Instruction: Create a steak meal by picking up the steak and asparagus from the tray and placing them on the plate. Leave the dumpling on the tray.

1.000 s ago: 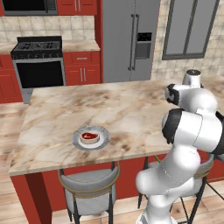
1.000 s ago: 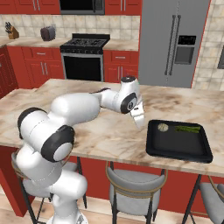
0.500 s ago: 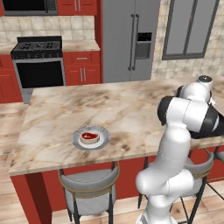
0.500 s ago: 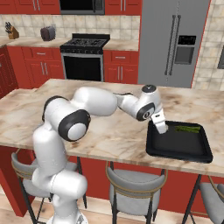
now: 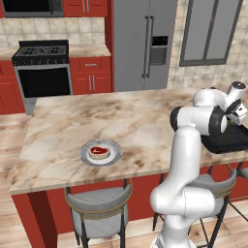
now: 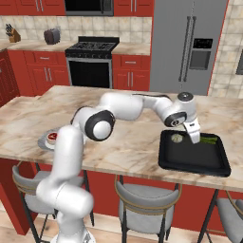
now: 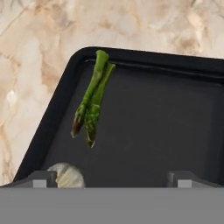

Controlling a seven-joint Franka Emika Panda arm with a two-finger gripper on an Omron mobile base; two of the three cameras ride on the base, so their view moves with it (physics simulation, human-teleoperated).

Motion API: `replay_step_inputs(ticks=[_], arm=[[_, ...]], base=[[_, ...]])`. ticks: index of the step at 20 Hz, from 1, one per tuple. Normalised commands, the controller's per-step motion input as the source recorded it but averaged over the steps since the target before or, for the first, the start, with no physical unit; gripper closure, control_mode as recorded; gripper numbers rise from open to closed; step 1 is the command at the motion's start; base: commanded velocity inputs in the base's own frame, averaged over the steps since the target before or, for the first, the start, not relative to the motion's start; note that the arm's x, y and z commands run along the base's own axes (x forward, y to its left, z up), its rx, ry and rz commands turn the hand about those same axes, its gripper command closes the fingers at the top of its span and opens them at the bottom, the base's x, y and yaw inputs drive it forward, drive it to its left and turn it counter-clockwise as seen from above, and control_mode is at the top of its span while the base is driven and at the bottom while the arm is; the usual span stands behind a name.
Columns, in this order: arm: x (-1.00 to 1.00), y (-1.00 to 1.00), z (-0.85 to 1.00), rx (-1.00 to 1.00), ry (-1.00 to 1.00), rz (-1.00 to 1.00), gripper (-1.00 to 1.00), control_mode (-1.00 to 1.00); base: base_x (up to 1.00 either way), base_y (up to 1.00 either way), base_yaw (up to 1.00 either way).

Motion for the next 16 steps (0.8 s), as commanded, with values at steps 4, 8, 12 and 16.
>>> replay_step_inputs(ticks=[4, 8, 12, 16], arm=[[0.32, -0.35, -0.08, 0.01, 0.0, 0.0, -1.0, -1.0], [0.21, -0.28, -0.3, 0.0, 0.0, 0.0, -1.0, -1.0], [0.24, -0.14, -0.42, 0.0, 0.0, 0.0, -1.0, -1.0], [0.33, -0.11, -0.4, 0.0, 0.0, 0.0, -1.0, -1.0]], base=[[0.0, 0.0, 0.0], [0.0, 0.0, 0.0], [0.0, 0.0, 0.0], [0.0, 0.0, 0.0]])
